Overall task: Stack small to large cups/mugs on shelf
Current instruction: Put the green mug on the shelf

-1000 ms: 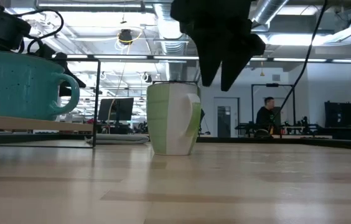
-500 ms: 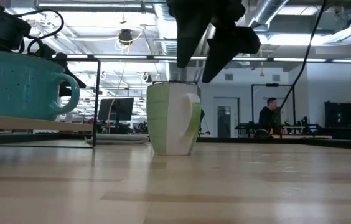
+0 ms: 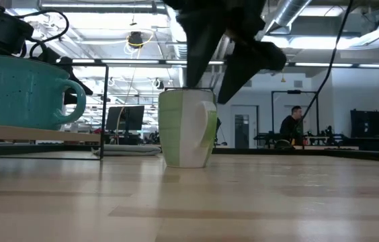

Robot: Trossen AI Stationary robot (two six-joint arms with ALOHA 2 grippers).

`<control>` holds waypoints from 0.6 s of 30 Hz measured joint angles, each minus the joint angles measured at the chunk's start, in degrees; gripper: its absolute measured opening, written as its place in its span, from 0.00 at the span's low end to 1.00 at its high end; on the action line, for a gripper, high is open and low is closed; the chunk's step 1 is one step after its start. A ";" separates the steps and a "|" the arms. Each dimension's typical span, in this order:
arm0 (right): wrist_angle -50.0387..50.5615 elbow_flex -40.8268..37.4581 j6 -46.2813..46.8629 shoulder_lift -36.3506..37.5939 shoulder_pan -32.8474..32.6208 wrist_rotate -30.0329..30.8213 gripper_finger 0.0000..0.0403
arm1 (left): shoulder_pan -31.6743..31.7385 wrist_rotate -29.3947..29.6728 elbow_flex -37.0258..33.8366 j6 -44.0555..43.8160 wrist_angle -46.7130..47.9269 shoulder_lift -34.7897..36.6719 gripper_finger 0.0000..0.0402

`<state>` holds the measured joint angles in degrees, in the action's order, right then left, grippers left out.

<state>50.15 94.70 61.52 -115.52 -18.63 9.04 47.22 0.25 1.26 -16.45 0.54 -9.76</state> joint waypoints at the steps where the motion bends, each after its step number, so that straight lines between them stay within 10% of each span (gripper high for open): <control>1: -0.73 -0.32 -0.12 -0.02 0.00 0.07 0.70 | 0.00 0.00 0.00 -0.28 0.00 0.00 0.65; 18: -1.51 -1.00 -4.77 -0.02 2.29 0.04 0.70 | 0.00 -0.02 0.00 -0.71 0.00 0.00 0.65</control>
<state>48.65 93.70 56.75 -115.55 -16.34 9.08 47.22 0.23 1.26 -17.17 0.54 -9.76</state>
